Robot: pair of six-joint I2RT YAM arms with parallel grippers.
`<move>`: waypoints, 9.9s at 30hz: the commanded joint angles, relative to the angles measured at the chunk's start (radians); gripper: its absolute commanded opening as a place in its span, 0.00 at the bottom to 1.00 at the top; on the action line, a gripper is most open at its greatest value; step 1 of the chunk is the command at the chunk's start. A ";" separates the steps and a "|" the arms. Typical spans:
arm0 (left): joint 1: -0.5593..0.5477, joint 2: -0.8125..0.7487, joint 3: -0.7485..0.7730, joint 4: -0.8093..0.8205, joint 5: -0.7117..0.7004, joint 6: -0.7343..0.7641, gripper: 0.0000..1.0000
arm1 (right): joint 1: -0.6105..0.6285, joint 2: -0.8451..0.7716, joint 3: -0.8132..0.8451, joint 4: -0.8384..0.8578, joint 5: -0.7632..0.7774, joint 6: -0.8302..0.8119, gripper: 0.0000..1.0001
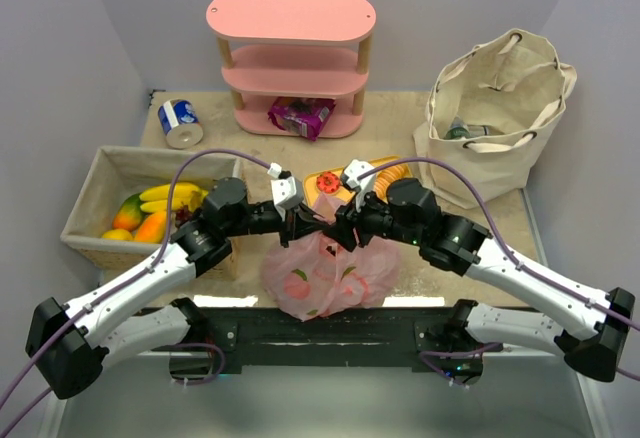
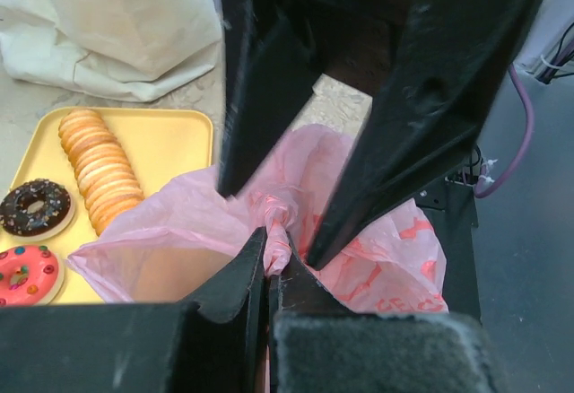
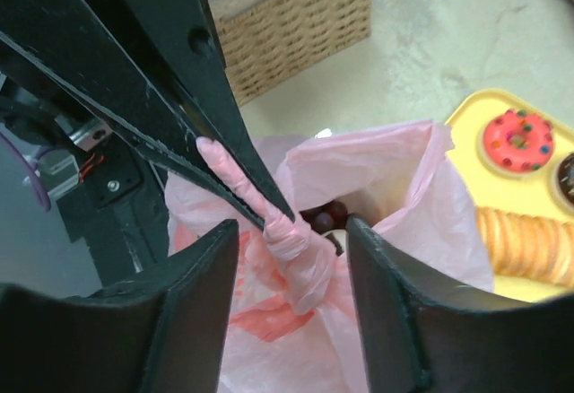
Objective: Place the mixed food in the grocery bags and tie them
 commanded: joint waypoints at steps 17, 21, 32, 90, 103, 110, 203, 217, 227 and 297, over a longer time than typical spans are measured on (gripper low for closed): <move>-0.031 -0.035 -0.010 0.044 -0.061 0.050 0.00 | 0.000 0.104 -0.018 0.019 0.106 -0.041 0.17; -0.045 -0.044 0.002 0.030 -0.116 0.069 0.00 | 0.000 0.131 -0.010 -0.013 0.288 -0.027 0.14; -0.048 -0.044 0.018 0.059 -0.150 0.063 0.00 | 0.002 0.183 -0.007 -0.082 0.685 0.078 0.00; -0.048 0.076 0.140 -0.025 -0.309 0.139 0.00 | 0.002 0.025 0.023 -0.119 0.316 -0.001 0.68; -0.042 0.030 0.139 -0.039 -0.156 0.188 0.00 | -0.011 0.034 0.092 -0.110 0.299 -0.092 0.80; -0.042 0.037 0.142 -0.039 -0.131 0.185 0.00 | -0.011 0.115 0.082 -0.052 0.305 -0.096 0.79; -0.053 -0.128 0.010 -0.085 -0.335 0.224 0.00 | -0.006 -0.066 -0.147 0.305 0.130 1.210 0.73; -0.099 -0.121 0.005 -0.088 -0.389 0.245 0.00 | -0.001 -0.011 -0.155 0.330 0.225 1.318 0.71; -0.133 -0.133 -0.004 -0.082 -0.381 0.253 0.00 | 0.002 0.015 -0.148 0.264 0.359 1.289 0.66; 0.160 0.049 -0.074 0.292 0.253 -0.282 0.59 | -0.044 -0.026 -0.636 1.166 0.150 0.979 0.00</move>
